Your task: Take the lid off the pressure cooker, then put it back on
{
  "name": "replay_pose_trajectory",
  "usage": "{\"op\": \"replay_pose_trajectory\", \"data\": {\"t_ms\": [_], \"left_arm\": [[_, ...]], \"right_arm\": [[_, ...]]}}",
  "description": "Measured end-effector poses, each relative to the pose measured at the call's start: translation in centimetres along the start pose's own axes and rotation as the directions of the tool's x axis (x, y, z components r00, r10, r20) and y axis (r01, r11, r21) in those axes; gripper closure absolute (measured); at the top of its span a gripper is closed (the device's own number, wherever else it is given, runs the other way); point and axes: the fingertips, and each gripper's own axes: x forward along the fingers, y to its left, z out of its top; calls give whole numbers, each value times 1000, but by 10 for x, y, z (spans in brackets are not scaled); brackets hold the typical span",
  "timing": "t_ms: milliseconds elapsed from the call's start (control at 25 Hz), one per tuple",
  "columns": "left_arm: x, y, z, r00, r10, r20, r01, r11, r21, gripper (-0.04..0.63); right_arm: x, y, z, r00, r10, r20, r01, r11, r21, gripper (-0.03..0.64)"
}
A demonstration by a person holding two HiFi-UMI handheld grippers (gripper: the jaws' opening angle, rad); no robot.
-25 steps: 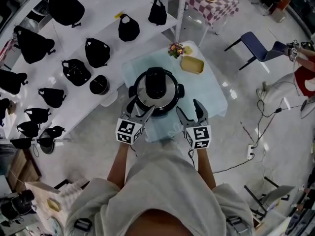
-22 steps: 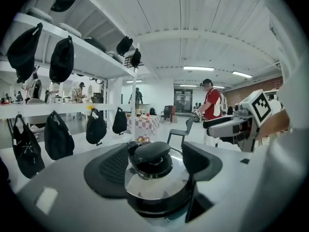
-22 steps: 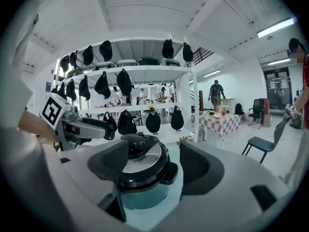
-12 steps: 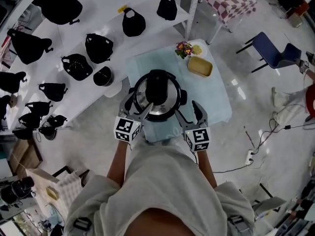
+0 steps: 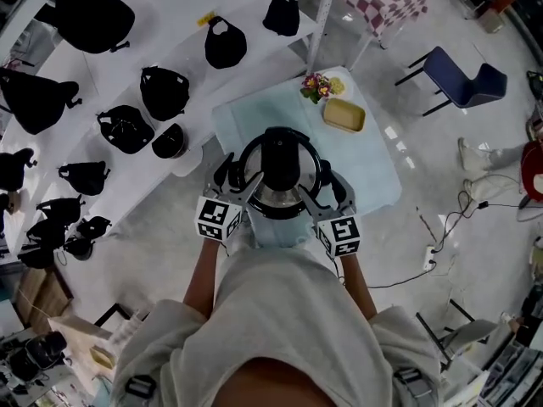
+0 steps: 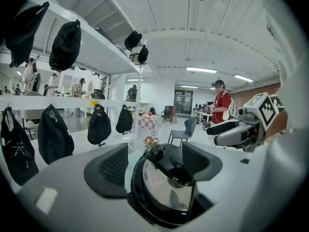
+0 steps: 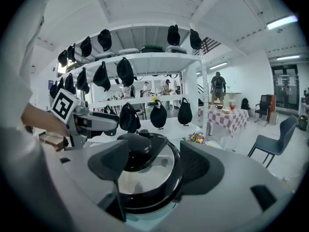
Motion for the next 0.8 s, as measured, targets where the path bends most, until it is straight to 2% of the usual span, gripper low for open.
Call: {"op": "replay_pose_trajectory", "data": {"t_ms": [320, 480, 640, 720, 800], "left_arm": [[-11, 47, -3, 998, -64, 10, 64, 998, -13, 262], [-10, 53, -4, 996, -92, 15, 92, 996, -16, 262], [-10, 53, -7, 994, -104, 15, 104, 994, -24, 262], [-10, 51, -8, 994, -106, 18, 107, 994, -27, 263], [-10, 49, -8, 994, -105, 19, 106, 994, -28, 262]], "right_arm": [[34, 37, 8, 998, -56, -27, 55, 998, -16, 310], [42, 48, 7, 997, -47, -68, 42, 997, -70, 310], [45, 57, -1, 990, -2, -141, -24, 982, -185, 310], [46, 59, -4, 979, 17, -202, -74, 958, -278, 310], [46, 59, -8, 960, 34, -277, -142, 915, -379, 308]]}}
